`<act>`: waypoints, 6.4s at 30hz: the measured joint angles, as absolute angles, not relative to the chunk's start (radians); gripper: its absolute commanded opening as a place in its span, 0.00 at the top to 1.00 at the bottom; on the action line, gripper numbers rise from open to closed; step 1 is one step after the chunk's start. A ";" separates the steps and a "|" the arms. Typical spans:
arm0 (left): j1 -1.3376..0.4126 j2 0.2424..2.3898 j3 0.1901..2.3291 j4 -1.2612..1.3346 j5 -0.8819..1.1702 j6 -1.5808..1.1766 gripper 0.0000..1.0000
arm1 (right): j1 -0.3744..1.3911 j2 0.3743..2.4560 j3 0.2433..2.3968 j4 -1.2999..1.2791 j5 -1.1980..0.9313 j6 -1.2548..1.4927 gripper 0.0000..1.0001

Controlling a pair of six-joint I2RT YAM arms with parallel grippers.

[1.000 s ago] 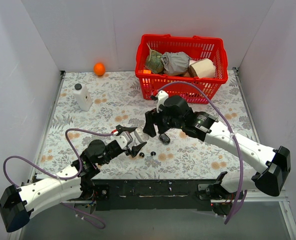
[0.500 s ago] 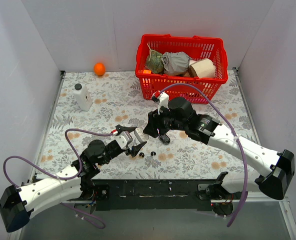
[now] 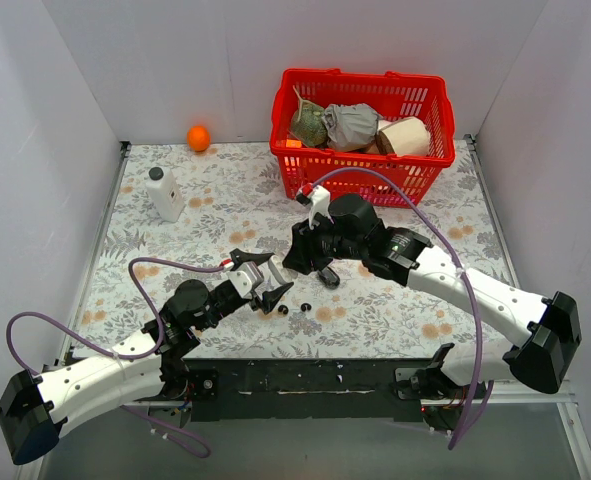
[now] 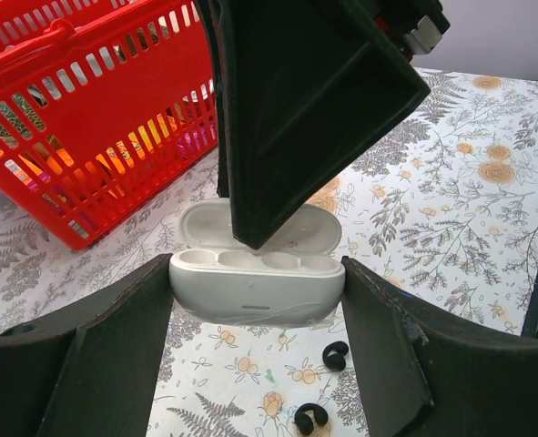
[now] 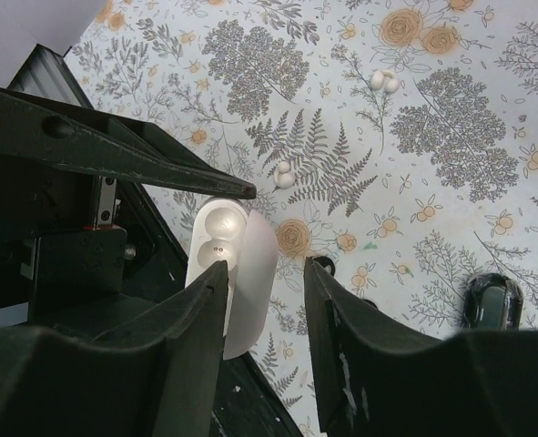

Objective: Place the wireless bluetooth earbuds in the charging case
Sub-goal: Open the charging case, then adjust the charging case.

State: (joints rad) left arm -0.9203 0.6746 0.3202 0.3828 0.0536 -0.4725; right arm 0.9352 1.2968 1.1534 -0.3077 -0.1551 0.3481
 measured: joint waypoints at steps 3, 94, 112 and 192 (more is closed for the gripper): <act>-0.920 0.671 0.320 0.382 0.054 -0.473 1.00 | 0.935 1.305 1.153 -0.299 -0.161 0.355 0.60; -0.612 0.842 0.644 0.142 0.861 -0.912 0.44 | 1.069 1.217 1.353 -0.576 -0.214 -0.243 0.99; -0.612 0.843 0.612 0.167 0.898 -0.916 0.39 | 1.069 1.245 1.379 -0.574 -0.229 -0.240 0.99; -0.612 0.824 0.522 0.322 0.878 -1.010 1.00 | 1.069 1.229 1.327 -0.463 -0.210 -0.156 0.24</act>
State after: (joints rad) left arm -0.6117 0.8238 0.5224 0.3222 0.8780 -1.0100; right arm 1.0691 1.2293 1.3270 -0.4625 -0.2096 -0.1558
